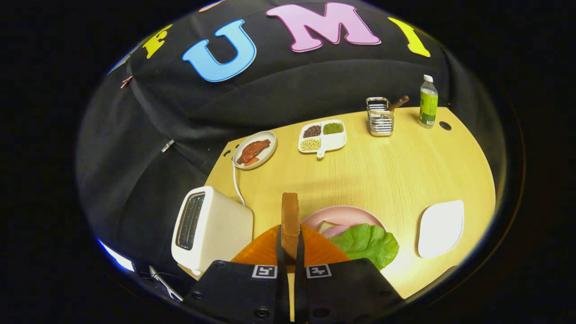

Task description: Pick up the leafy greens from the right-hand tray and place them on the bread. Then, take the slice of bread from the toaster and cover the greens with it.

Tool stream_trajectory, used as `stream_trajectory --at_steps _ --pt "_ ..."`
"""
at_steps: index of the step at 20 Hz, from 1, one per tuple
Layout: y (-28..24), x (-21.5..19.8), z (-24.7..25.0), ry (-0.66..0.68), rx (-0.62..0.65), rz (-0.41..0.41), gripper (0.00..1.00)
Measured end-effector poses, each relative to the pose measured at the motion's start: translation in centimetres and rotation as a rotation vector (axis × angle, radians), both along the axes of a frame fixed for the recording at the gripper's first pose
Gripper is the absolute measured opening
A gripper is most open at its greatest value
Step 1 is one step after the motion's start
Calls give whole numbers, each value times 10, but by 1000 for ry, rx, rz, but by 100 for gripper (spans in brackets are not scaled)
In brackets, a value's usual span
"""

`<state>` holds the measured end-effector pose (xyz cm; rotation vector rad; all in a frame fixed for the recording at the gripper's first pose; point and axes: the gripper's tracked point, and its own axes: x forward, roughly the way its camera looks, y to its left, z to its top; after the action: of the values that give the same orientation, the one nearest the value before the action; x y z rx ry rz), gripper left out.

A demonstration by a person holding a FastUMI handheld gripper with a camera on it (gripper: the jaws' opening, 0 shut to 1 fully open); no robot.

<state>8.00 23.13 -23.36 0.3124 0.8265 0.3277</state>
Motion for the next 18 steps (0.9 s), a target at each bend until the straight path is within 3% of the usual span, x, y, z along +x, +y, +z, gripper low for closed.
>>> stream_trajectory --at_steps 12,15,18 --pt "-32 2 -60 107 6 -16 10" --pt "-49 0 -70 124 -18 -36 17" --pt "-65 -4 -82 146 -37 -61 36"
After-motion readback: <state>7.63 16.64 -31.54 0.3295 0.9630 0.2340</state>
